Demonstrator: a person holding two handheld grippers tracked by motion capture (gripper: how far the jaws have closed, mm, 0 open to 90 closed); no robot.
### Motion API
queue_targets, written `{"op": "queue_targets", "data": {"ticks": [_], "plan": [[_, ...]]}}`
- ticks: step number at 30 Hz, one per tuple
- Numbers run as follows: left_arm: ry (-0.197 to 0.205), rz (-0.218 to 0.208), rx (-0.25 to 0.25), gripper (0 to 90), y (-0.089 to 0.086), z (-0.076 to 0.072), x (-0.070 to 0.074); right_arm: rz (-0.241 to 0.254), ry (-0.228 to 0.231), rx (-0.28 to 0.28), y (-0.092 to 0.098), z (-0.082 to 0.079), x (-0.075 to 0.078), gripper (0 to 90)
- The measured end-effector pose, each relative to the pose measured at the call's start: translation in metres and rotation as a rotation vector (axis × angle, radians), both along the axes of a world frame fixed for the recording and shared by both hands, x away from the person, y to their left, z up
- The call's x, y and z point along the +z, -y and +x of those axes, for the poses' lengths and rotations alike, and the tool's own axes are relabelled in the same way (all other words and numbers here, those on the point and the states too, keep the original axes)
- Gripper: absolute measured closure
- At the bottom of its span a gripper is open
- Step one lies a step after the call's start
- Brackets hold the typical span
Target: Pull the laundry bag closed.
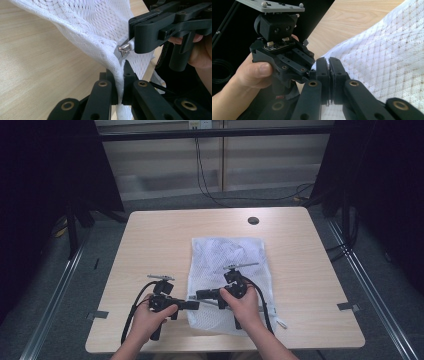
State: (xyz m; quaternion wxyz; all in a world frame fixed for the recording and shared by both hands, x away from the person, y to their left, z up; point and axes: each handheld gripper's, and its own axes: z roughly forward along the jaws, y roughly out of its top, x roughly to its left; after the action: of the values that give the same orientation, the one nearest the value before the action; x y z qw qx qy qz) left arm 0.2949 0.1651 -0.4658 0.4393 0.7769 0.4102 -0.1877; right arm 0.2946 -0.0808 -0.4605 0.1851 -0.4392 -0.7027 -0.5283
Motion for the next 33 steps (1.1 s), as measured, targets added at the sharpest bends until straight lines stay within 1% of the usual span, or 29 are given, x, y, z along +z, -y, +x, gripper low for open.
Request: {"op": "queue_targets", "data": {"ticks": [4, 7, 8, 9, 10, 11, 13, 20, 22, 23, 24, 25, 26, 27, 28, 29, 32, 33], "plan": [[-0.001, -0.002, -0.003, 88.3, 0.0, 0.0, 0.0, -0.001, -0.005, 0.003, 0.001, 0.0, 0.0, 87.9], [-0.003, 0.001, 0.006, 88.3, 0.001, 0.0, 0.0, -0.001, -0.009, 0.004, 0.001, 0.0, 0.0, 87.9], [-0.006, 0.002, 0.004, 88.3, 0.0, 0.0, 0.0, -0.013, -0.007, 0.001, 0.002, 0.0, 0.001, 87.9], [-0.012, -0.001, 0.014, 88.3, -0.001, 0.0, 0.0, -0.02, -0.004, -0.002, 0.003, 0.0, 0.0, 87.9], [-0.005, -0.001, 0.008, 88.3, -0.003, 0.001, 0.0, -0.016, -0.008, -0.004, 0.004, 0.0, 0.0, 87.9], [-0.008, -0.008, 0.015, 88.3, -0.003, 0.0, 0.0, -0.012, -0.013, -0.004, 0.006, 0.0, 0.0, 87.9], [-0.009, -0.008, 0.011, 88.3, -0.003, 0.0, 0.0, -0.009, -0.008, -0.004, 0.008, 0.001, 0.0, 87.9], [-0.005, -0.001, 0.01, 88.3, -0.002, 0.0, 0.0, -0.023, -0.007, -0.005, 0.008, 0.0, 0.0, 87.9], [-0.012, -0.002, 0.018, 88.3, -0.003, 0.0, 0.001, -0.032, -0.011, -0.009, 0.01, 0.0, 0.0, 87.9], [-0.011, -0.005, 0.012, 88.3, -0.005, 0.0, 0.001, -0.031, -0.008, -0.01, 0.012, 0.0, -0.001, 87.9], [-0.012, -0.009, 0.016, 88.3, -0.005, 0.0, 0.001, -0.031, -0.008, -0.01, 0.012, 0.0, -0.001, 87.9], [-0.005, -0.006, 0.013, 88.3, -0.005, 0.001, 0.001, -0.029, -0.016, -0.016, 0.013, 0.0, 0.0, 87.9], [-0.01, -0.013, 0.019, 88.3, -0.005, 0.0, 0.001, -0.03, -0.01, -0.016, 0.015, 0.0, 0.0, 87.8], [-0.002, -0.008, 0.014, 88.3, -0.005, 0.0, 0.001, -0.03, -0.01, -0.016, 0.015, 0.0, 0.0, 87.8], [-0.003, -0.006, 0.008, 88.3, -0.005, 0.001, 0.001, -0.026, -0.015, -0.016, 0.016, 0.0, 0.0, 87.8], [-0.008, -0.004, 0.014, 88.3, -0.004, 0.0, 0.001, -0.03, -0.012, -0.016, 0.016, 0.0, 0.0, 87.8], [-0.011, -0.002, 0.013, 88.3, -0.004, 0.0, 0.001, -0.032, -0.016, -0.009, 0.017, -0.001, -0.001, 87.9], [-0.009, 0.002, 0.015, 88.3, -0.004, 0.0, 0.001, -0.039, -0.008, -0.011, 0.017, -0.001, -0.001, 87.8]]}}
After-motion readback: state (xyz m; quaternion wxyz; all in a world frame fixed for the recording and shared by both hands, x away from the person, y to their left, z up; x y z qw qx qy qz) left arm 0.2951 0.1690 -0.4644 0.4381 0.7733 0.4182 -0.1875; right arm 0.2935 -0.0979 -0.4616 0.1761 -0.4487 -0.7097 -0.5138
